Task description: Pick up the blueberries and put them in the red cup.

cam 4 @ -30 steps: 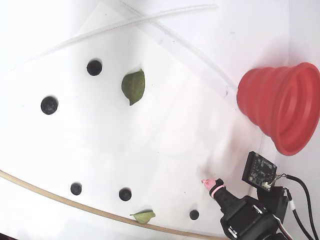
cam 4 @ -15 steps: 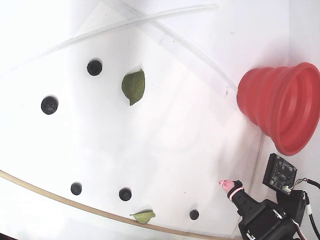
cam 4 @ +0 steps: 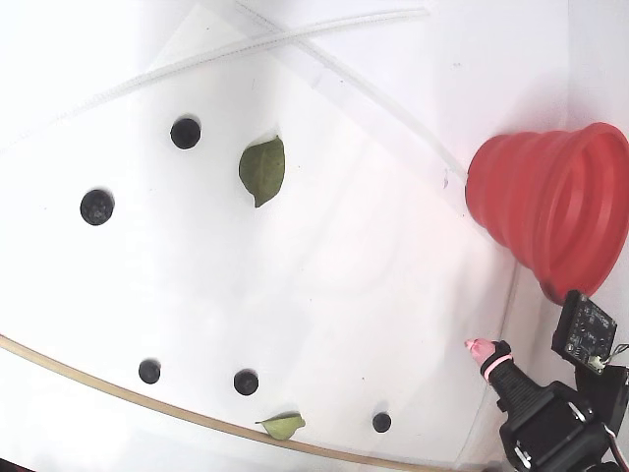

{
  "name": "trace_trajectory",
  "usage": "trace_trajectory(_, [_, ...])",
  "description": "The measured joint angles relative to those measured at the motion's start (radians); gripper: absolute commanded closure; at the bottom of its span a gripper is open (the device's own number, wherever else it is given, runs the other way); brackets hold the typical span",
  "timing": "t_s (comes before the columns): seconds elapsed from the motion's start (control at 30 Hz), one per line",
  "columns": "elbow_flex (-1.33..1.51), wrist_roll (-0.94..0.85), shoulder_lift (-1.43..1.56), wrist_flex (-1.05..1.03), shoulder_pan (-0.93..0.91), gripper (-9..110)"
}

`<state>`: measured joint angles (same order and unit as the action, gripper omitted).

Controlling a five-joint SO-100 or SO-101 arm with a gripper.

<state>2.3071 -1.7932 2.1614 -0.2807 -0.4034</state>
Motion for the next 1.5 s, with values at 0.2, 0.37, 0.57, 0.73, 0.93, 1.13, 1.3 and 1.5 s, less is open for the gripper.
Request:
trace_trajectory(0.2, [-0.043, 0.0, 0.0, 0.0, 0.015, 87])
trace_trajectory(0.37, [-0.081, 0.0, 0.0, 0.0, 0.028, 87])
trace_trajectory(0.57, [-0.098, 0.0, 0.0, 0.0, 0.037, 87])
trace_trajectory(0.73, [-0.1, 0.0, -0.002, -0.002, 0.049, 87])
trace_trajectory(0.93, [-0.118, 0.0, -0.002, -0.002, 0.052, 87])
trace_trajectory(1.13, [-0.129, 0.0, -0.002, -0.014, 0.069, 87])
trace_trajectory(1.3, [-0.152, -0.005, -0.002, -0.014, 0.071, 87])
trace_trajectory(1.5, [-0.164, -0.018, -0.002, -0.014, 0.08, 87])
